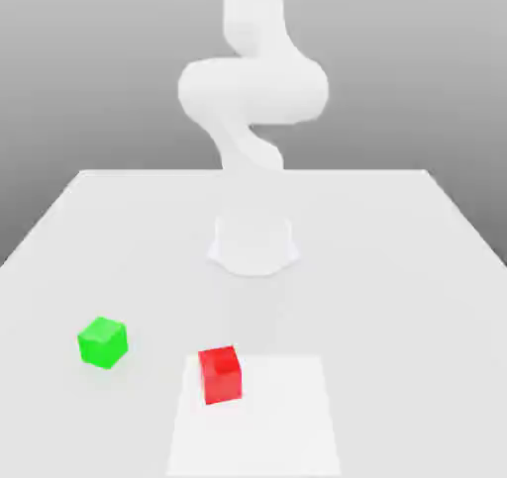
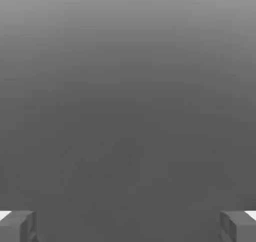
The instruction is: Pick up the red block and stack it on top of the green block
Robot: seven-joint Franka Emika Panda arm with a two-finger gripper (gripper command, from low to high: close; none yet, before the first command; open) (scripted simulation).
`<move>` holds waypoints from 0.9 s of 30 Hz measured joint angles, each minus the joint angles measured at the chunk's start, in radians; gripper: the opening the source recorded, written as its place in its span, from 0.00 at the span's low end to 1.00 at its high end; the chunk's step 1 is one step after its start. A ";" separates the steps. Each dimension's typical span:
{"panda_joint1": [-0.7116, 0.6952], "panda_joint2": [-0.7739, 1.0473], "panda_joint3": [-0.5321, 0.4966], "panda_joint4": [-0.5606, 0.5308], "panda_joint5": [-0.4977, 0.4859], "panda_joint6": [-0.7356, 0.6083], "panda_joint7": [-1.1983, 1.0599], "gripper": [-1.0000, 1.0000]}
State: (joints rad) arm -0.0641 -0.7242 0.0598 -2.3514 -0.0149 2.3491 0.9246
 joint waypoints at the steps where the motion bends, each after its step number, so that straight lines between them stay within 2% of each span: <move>1: -0.026 0.034 0.024 -0.022 -0.008 0.021 0.056 0.50; 13: -0.277 0.420 0.206 -0.269 -0.080 0.255 0.661 0.50; 18: -0.328 0.571 0.222 -0.372 -0.071 0.353 0.882 0.50; 22: -0.335 0.675 0.218 -0.454 0.008 0.432 1.006 0.50; 27: -0.338 0.764 0.209 -0.454 -0.020 0.505 1.070 0.50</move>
State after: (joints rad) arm -0.4024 0.0398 0.2689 -2.8058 -0.0344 2.8542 1.9951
